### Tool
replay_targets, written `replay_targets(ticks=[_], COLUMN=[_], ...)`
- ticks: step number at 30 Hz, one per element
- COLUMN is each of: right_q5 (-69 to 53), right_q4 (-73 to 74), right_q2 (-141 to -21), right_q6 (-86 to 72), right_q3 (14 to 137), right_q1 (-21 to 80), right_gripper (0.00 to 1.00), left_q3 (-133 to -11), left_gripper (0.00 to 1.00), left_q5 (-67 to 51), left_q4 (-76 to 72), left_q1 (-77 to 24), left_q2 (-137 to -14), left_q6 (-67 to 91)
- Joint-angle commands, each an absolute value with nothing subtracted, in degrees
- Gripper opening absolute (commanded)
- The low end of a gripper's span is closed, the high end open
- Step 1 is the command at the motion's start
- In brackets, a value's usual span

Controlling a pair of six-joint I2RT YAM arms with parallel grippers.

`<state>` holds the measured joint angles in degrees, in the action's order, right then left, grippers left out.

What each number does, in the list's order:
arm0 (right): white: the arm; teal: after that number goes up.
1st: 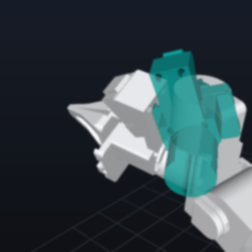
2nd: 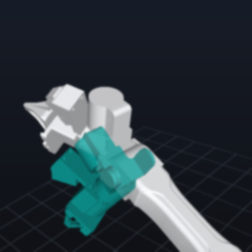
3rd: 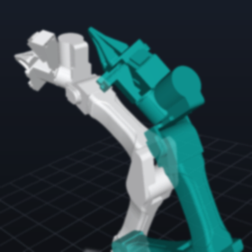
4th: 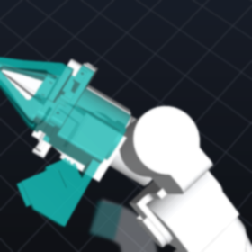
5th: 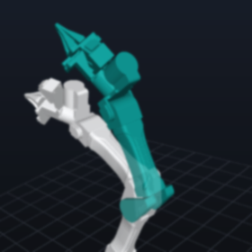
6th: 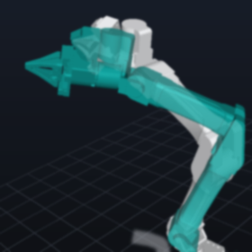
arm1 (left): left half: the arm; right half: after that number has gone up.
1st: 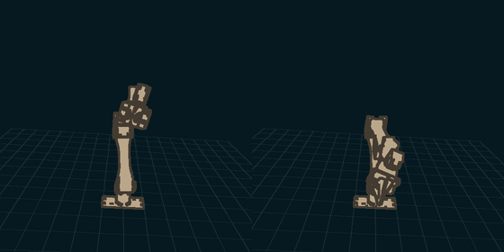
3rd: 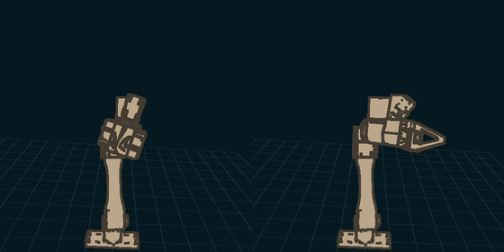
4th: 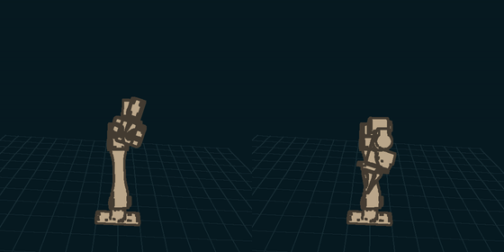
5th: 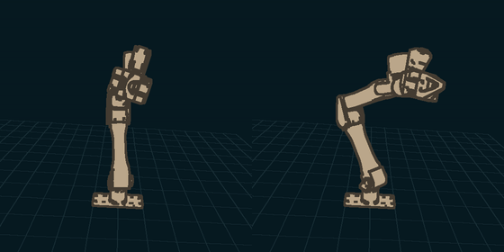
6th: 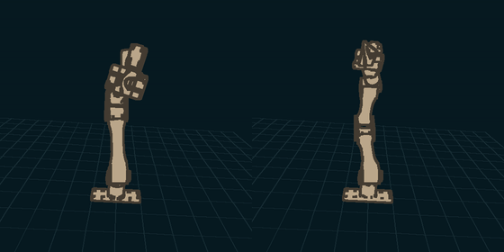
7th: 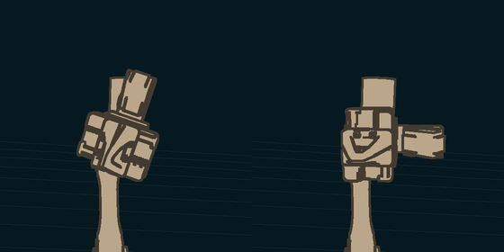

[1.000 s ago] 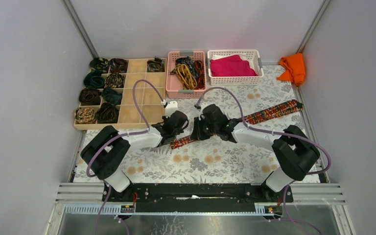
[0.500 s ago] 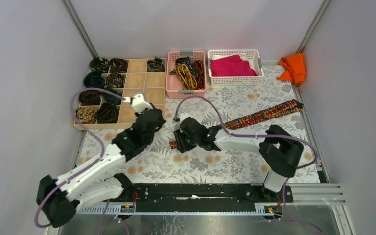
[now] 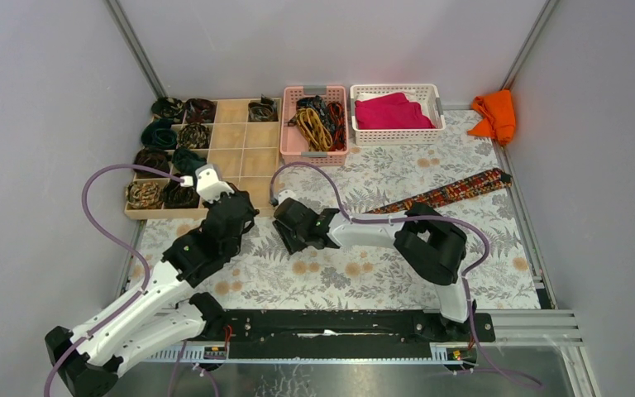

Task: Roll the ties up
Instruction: Roll the tie at the center of the board.

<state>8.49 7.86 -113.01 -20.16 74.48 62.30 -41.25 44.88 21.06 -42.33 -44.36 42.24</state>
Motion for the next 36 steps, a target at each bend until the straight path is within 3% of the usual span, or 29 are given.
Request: replay_targets(ticks=[1,3,6,10,25,36], right_q5=[10.1,10.6,12.5,12.8,-9.1,-22.2], right_q4=[10.6,10.9,12.5,10.5,-3.8,-12.9], right_q2=[-115.3,-116.0,-116.4,-114.1,-100.7,-99.4], right_q6=[-19.7,-19.8,-19.9,-19.9,-25.6,-29.3], right_q3=[77.3,77.9,79.0,77.8,63.7,53.7], right_q1=[62.9,63.0,63.0,63.0,55.6,46.7], right_gripper=[0.46,0.42,0.28,0.20,0.15,0.14], left_q3=[-40.4,-40.1,-39.9,-39.1,-40.4,-41.6], left_gripper=[0.01,0.01,0.01,0.01,0.00,0.00], left_q5=[47.5,47.5,47.0,46.1,41.6,38.6], left_q4=[22.9,22.7,22.6,21.1,11.7,4.9], left_q1=[-42.1,-42.2,-42.2,-42.1,-42.2,-42.1], left_q2=[-43.4,-43.2,-43.3,-44.1,-58.6,-68.0], left_q6=[41.0,41.0,41.2,40.7,39.7,37.8])
